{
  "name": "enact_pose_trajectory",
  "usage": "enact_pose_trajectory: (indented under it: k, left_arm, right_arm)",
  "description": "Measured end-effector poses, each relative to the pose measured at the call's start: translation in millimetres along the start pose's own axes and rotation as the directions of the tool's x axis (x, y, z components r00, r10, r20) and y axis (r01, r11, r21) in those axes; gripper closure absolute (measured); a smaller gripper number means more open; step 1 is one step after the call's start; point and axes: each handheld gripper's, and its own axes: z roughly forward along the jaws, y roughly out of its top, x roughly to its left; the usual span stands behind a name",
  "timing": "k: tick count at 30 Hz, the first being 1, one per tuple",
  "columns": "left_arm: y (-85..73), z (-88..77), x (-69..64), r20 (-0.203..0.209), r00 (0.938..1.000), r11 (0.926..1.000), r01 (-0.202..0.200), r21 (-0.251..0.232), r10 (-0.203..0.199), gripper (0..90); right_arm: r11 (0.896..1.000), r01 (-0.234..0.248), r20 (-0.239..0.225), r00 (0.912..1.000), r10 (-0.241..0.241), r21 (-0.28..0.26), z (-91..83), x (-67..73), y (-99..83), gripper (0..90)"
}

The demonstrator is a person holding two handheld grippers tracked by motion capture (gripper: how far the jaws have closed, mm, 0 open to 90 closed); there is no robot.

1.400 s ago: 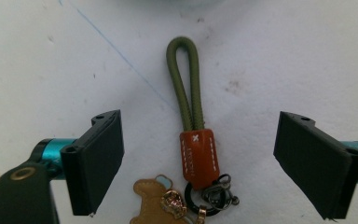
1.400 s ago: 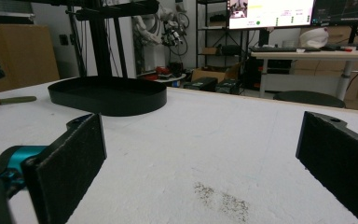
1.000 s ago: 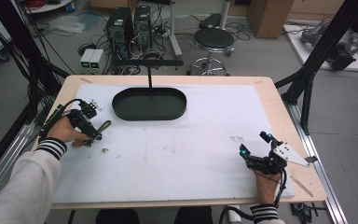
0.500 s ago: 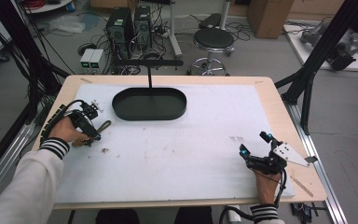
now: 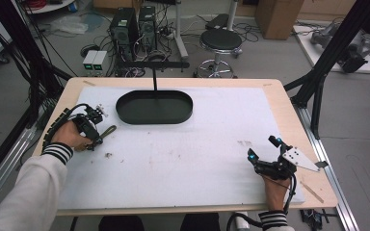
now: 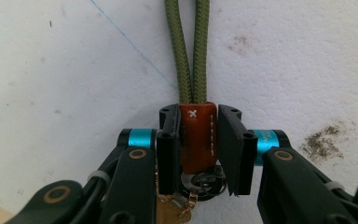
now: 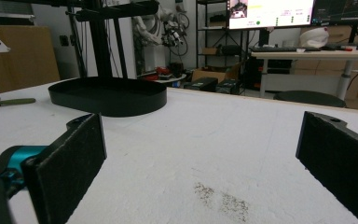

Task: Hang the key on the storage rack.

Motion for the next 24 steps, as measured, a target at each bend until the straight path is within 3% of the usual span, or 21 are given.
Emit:
enact_pose_trajectory:
  k: [15,24]
  left_arm:
    - [-1.2,-3.5,-4.5,-0.037,0.9991,0.9998,-0.021,-0.002,0.021,76.1]
    - [-4.1,-15.0,-1.0,-0.050,0.9987,0.9959,-0.008,-0.090,0.003,76.6]
  right_arm:
    - [1.000,-0.004,0.000,1.0000,0.004,0.000,-0.3,0.4,-0.1,0.5]
    - [1.000,-0.009,0.001,1.0000,0.009,0.000,-0.4,0.5,-0.1,0.5]
